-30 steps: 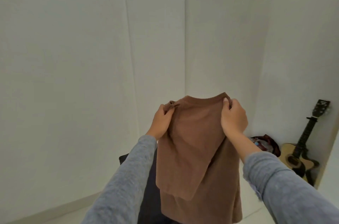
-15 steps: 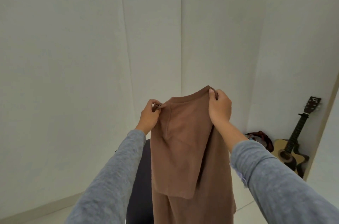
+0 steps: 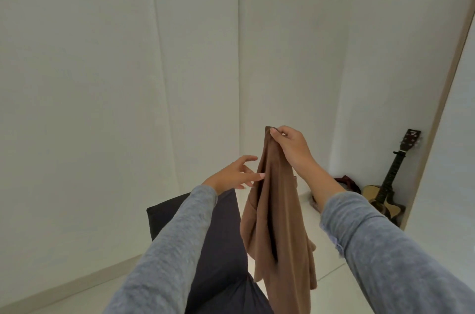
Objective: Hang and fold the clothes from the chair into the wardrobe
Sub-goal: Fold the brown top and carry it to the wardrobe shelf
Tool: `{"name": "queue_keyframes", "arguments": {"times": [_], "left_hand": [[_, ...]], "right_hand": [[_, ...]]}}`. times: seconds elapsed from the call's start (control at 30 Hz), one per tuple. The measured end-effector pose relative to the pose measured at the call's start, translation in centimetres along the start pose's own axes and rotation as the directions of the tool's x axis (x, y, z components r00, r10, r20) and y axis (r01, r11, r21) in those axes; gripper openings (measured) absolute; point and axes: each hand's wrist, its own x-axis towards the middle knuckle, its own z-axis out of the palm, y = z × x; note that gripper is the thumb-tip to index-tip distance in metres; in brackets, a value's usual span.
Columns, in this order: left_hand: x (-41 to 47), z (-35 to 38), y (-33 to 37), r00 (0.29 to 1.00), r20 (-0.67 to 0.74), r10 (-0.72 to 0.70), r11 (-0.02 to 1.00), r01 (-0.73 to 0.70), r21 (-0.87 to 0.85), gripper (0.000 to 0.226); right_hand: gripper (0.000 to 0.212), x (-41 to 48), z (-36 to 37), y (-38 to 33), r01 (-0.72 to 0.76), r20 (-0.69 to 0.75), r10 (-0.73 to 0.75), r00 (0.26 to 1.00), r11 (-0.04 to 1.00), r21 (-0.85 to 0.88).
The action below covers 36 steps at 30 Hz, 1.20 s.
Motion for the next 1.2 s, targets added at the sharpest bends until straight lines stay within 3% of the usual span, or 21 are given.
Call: {"name": "queue_keyframes", "arguments": {"times": [0.07, 0.13, 0.27, 0.4, 0.5, 0.57, 0.67, 0.77, 0.83, 0.9, 1.0, 1.07, 1.13, 1.2], "left_hand": [[0.5, 0.8, -0.1, 0.997, 0.062, -0.035, 0.998, 0.032, 0.048, 0.050], [1.0, 1.6, -0.7, 0.997, 0.058, -0.043, 0.993, 0.036, 0.111, 0.034], [2.0, 2.7, -2.1, 0.992, -0.128, 0.009, 0.989, 0.010, 0.145, 0.005], [2.9, 1.2, -1.7, 0.902, -0.427, 0.058, 0.998, -0.049, 0.033, 0.019], [3.3, -1.1, -0.3, 0.837, -0.537, 0.103, 0.991, -0.130, -0.013, 0.029], [3.3, -2.1, 0.9, 0.830, -0.545, 0.121, 0.979, -0.190, -0.072, 0.033], [3.0, -2.9, 2.1, 0.848, -0.510, 0.144, 0.958, -0.247, -0.142, 0.031], [2.3, -3.5, 2.4, 0.866, -0.470, 0.171, 0.953, -0.267, -0.144, 0.028], [1.6, -4.2, 2.0, 0.859, -0.482, 0.172, 0.949, -0.275, -0.151, 0.027], [0.8, -4.9, 1.6, 0.844, -0.509, 0.166, 0.945, -0.284, -0.162, 0.026], [-0.5, -6.2, 1.0, 0.832, -0.533, 0.155, 0.944, -0.283, -0.168, 0.026], [-1.4, -7.0, 0.6, 0.830, -0.537, 0.150, 0.946, -0.279, -0.167, 0.026], [-2.2, -7.7, 0.2, 0.827, -0.543, 0.148, 0.943, -0.283, -0.174, 0.026], [-3.0, -8.2, 0.1, 0.823, -0.548, 0.150, 0.939, -0.291, -0.182, 0.025]], "right_hand": [[0.025, -0.1, -0.5, 0.3, -0.013, -0.002, 0.013, 1.000, 1.000, 0.003], [0.025, -0.4, -1.0, 0.7, -0.033, -0.018, 0.033, 0.999, 0.999, 0.006], [0.026, -0.6, -1.9, 1.4, -0.080, -0.050, 0.080, 0.996, 0.997, 0.000], [0.021, -1.4, -2.5, 2.2, -0.116, -0.036, 0.118, 0.992, 0.992, 0.049], [0.009, -2.8, -1.8, 3.6, -0.222, 0.084, 0.213, 0.973, 0.968, 0.114], [0.009, -4.0, -0.9, 4.8, -0.358, 0.275, 0.306, 0.912, 0.920, 0.163], [0.033, -5.9, 0.6, 6.2, -0.514, 0.558, 0.394, 0.731, 0.855, 0.070], [0.046, -7.1, 2.3, 7.3, -0.485, 0.633, 0.511, 0.581, 0.842, -0.235], [0.041, -7.5, 3.6, 8.3, -0.381, 0.632, 0.541, 0.554, 0.840, -0.385], [0.035, -7.7, 4.9, 9.7, -0.318, 0.599, 0.517, 0.611, 0.854, -0.412], [0.024, -7.8, 6.8, 11.3, -0.229, 0.392, 0.352, 0.850, 0.917, -0.327], [0.021, -7.7, 7.9, 11.4, -0.079, 0.272, 0.180, 0.945, 0.936, -0.344], [0.033, -7.6, 9.3, 11.2, 0.035, 0.284, 0.064, 0.957, 0.943, -0.331], [0.050, -7.5, 10.6, 10.7, 0.051, 0.334, 0.066, 0.940, 0.943, -0.329]]}}
